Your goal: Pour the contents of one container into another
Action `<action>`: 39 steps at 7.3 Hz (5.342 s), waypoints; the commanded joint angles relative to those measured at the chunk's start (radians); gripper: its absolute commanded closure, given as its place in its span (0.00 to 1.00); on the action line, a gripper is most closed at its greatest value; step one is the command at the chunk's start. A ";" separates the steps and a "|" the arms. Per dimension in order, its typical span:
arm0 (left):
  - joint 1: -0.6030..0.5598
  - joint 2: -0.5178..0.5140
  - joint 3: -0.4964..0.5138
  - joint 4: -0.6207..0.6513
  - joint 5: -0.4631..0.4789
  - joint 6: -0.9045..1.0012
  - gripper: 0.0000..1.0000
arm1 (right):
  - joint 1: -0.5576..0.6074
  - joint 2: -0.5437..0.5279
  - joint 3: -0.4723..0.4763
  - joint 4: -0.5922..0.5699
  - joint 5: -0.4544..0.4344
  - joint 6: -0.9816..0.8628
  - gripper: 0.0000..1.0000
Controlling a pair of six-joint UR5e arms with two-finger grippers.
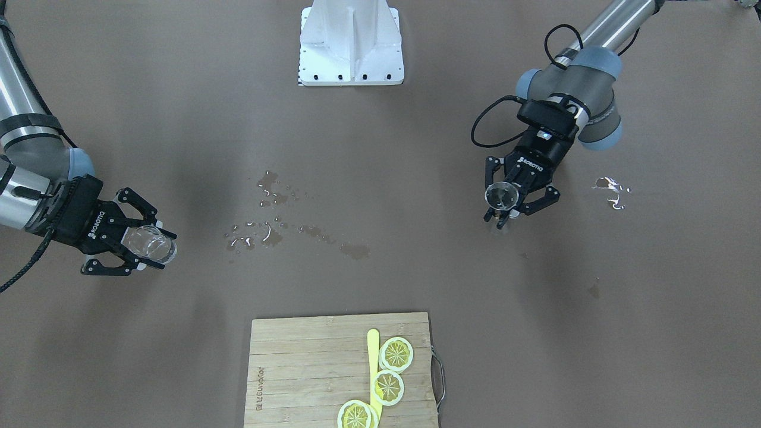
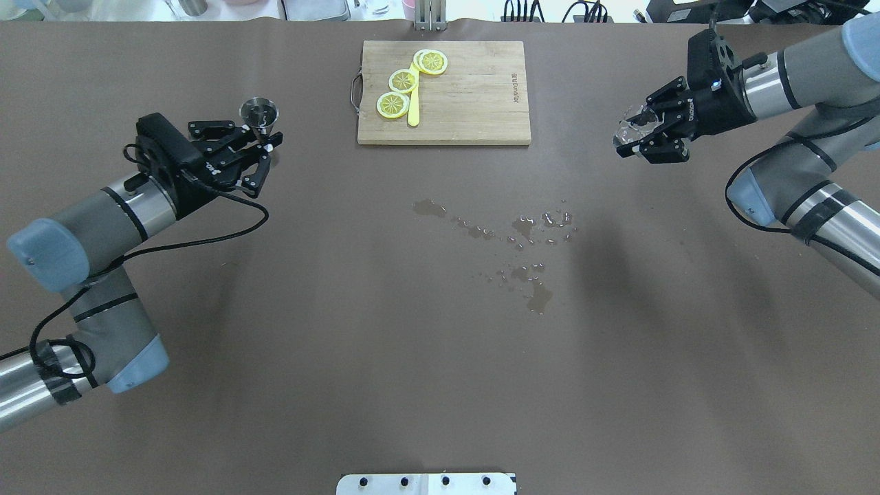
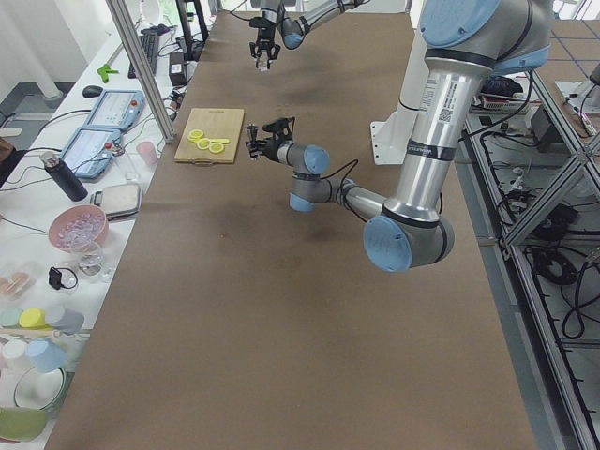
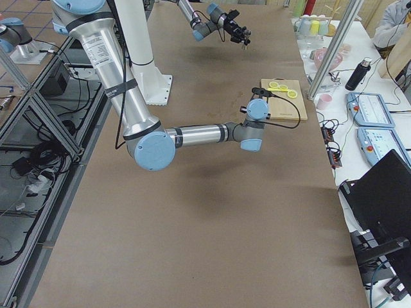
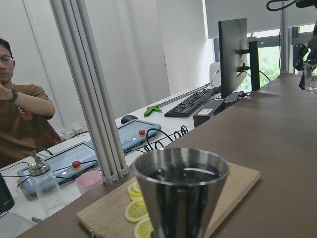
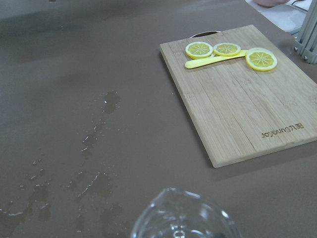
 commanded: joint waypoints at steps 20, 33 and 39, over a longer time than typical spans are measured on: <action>0.201 0.240 -0.059 0.540 0.859 -0.967 1.00 | -0.047 -0.199 -0.185 0.306 0.001 -0.254 1.00; 0.324 0.254 -0.044 1.089 0.994 -1.600 1.00 | -0.041 -0.190 -0.189 0.300 -0.004 -0.237 0.01; 0.350 0.254 -0.051 1.172 0.994 -1.598 1.00 | 0.111 -0.147 -0.148 0.194 0.111 -0.235 0.01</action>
